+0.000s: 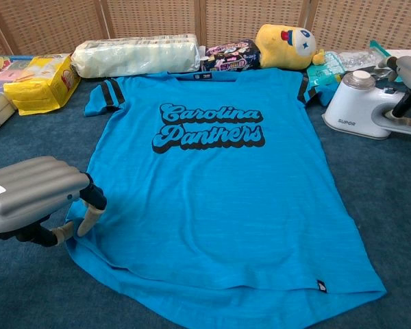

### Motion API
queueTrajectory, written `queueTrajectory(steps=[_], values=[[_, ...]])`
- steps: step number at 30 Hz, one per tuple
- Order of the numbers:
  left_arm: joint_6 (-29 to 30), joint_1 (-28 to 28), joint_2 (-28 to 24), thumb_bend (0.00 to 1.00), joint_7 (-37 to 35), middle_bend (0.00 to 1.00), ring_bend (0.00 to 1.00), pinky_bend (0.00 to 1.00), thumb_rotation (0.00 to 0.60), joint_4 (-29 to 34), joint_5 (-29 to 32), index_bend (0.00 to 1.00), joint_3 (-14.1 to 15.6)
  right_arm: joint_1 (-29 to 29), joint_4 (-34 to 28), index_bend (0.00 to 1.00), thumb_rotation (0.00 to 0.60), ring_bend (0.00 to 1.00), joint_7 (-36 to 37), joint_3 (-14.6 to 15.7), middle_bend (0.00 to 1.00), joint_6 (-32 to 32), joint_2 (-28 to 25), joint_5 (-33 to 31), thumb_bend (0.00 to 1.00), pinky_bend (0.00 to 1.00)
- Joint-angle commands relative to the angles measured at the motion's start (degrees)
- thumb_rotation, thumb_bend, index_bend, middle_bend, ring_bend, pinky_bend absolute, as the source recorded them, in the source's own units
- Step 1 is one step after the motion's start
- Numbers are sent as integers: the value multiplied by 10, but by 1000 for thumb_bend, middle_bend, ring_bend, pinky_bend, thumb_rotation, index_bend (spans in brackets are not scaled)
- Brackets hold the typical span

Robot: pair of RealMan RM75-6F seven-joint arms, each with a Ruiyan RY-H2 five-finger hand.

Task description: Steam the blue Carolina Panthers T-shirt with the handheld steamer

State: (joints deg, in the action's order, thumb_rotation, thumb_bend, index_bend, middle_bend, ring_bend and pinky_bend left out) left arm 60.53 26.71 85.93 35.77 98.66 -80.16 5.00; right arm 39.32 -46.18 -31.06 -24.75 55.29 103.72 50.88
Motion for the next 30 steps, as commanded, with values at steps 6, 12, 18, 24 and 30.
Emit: queueTrajectory(steps=[6,12,18,24,30], values=[[-13,4,-30,354,38,368,223,285,600,40,30,390,7,-12,-39,29,596,162,-8,13,194,18,-17,-5,278,135],[-7,4,-42,327,75,299,152,249,600,69,51,179,9,-8,-25,20,597,150,-9,18,189,32,-4,-5,277,116],[5,2,-49,327,85,262,119,244,600,82,50,135,11,5,12,19,595,149,-4,17,187,39,18,-1,277,110],[12,1,-56,327,87,206,65,225,600,90,50,62,11,17,55,1,596,130,4,14,160,42,41,2,273,77],[20,-1,-62,327,86,162,15,205,600,95,43,26,13,20,109,0,596,101,27,28,117,74,64,36,277,51]])
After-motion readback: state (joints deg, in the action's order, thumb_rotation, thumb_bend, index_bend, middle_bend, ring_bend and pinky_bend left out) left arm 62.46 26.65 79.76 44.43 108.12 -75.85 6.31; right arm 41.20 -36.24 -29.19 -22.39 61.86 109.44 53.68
